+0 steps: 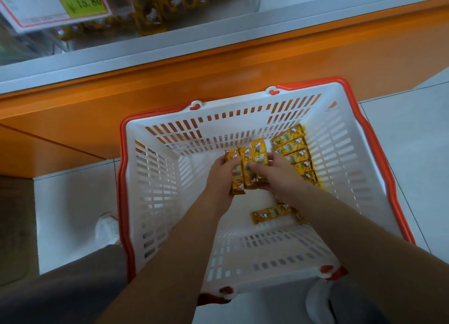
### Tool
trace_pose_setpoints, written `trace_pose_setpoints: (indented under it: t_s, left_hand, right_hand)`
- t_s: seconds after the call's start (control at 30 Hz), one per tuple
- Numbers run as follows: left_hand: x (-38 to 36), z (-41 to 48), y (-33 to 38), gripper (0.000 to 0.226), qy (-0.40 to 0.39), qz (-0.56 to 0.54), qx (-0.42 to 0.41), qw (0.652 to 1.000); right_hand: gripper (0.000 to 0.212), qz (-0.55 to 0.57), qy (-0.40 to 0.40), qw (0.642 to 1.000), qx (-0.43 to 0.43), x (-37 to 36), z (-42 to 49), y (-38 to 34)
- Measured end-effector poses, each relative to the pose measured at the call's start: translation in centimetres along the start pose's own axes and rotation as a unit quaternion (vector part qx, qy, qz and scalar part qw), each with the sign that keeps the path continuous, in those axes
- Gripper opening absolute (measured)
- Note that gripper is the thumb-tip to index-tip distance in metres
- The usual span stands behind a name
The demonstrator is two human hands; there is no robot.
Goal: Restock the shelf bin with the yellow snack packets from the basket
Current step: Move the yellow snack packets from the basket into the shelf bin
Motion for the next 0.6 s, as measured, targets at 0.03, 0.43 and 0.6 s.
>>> trace_pose_setpoints:
  t_s: [0.03,0.43,0.6]
  left_hand:
    - [0.0,0.1,-0.1,0.037,0.003,0.028,0.000,1.000]
    - [1.4,0.7,0.0,0.051,0.017,-0.018,0.002,1.000]
    - [1.4,0.7,0.3,0.047,0.024,-0.019,0.015,0.999]
  right_hand:
    - [0.036,-0.016,0.002,1.000,-0.001,-0.1,0.1,0.2]
    - [0.033,-0.106,-0.002,0.992,0.062,-0.3,-0.6,-1.2]
    - [0.035,-0.107,0.007,0.992,0.073,-0.3,-0.9,-1.7]
Point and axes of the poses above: each hand's wrist, its own z-axis towards the middle knuckle, its own x-axis out of the back of the hand, y = z × x, the point moved 5 cm from there along z, towards the middle knuckle, and after that the axes turned 8 degrees about -z, right-handed, at the moved point
